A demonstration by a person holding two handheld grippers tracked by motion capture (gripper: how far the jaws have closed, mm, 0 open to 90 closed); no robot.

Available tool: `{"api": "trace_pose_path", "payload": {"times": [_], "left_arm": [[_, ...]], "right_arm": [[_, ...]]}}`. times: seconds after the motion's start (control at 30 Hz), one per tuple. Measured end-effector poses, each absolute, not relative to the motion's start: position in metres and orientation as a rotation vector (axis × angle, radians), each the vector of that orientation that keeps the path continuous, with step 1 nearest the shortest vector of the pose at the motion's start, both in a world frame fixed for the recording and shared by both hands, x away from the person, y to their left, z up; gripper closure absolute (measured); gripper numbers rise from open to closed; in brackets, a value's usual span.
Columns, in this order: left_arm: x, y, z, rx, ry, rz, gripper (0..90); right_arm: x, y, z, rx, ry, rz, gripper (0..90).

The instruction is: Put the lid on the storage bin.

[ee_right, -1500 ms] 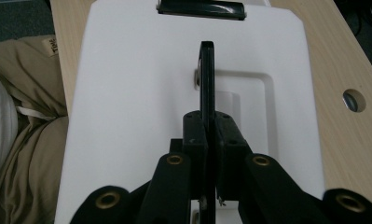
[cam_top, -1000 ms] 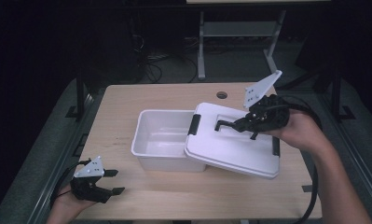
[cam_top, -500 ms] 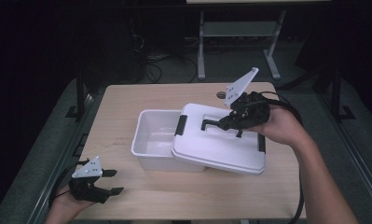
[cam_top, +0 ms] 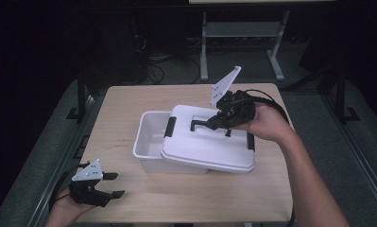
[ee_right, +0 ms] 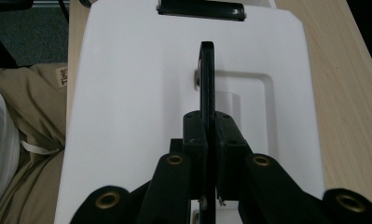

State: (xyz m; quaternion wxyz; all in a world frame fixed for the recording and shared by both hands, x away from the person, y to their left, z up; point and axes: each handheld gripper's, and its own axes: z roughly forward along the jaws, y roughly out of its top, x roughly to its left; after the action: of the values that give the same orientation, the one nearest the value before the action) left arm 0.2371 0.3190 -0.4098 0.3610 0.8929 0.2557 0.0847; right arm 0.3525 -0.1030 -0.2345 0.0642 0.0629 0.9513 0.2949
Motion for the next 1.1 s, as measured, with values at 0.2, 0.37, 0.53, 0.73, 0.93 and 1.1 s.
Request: {"api": "trace_pose_path", "payload": {"times": [0.2,0.37,0.53,0.73,0.93,1.1], "left_arm": [[0.237,0.32,-0.41,2.305,0.659,0.216,32.2],[0.237,0.32,-0.412,2.303,0.664,0.212,32.1],[0.236,0.322,-0.412,2.302,0.666,0.215,32.1],[0.235,0.324,-0.412,2.297,0.67,0.212,32.1],[0.234,0.324,-0.413,2.298,0.671,0.207,32.1],[0.234,0.325,-0.413,2.292,0.677,0.208,32.1]], "right_arm": [[0.36,-0.084,-0.237,0.156,2.878,0.907,84.6],[0.363,-0.071,-0.24,0.124,2.883,0.914,84.5],[0.368,-0.054,-0.242,0.091,2.895,0.921,84.5],[0.377,-0.039,-0.248,0.067,2.901,0.943,84.6],[0.385,-0.028,-0.254,0.052,2.907,0.943,84.5],[0.39,-0.021,-0.259,0.044,2.913,0.93,84.5]]}}
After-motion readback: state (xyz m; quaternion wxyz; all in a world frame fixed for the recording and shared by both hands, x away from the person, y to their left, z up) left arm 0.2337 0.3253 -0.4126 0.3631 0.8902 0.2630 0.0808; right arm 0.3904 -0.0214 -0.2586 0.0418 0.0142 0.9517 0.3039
